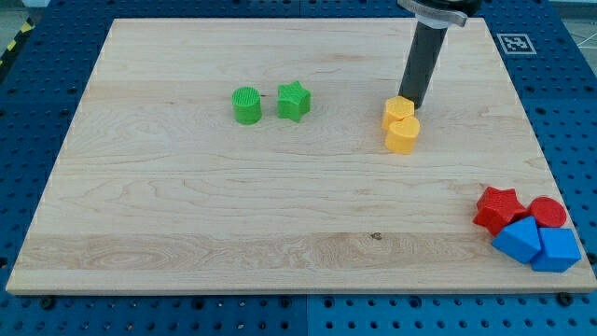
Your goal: Nudge the green star left a bit
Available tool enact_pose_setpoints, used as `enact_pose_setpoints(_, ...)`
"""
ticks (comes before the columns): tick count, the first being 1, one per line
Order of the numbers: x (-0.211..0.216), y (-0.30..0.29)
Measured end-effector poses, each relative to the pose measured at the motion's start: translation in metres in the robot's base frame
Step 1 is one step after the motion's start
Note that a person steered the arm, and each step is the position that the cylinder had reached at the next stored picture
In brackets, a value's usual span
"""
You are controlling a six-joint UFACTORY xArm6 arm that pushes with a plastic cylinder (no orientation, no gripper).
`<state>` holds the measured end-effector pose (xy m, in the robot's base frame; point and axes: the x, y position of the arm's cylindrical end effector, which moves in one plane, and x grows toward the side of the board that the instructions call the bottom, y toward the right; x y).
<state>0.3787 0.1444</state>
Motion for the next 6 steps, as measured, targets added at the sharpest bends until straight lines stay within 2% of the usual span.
enact_pose_setpoints(1, 0.004, 0.004)
enact_pose_setpoints(2, -0.03, -0.008)
enact_pose_setpoints(4, -0.034, -0.12)
enact_pose_setpoints(6, -0.037, -0.169)
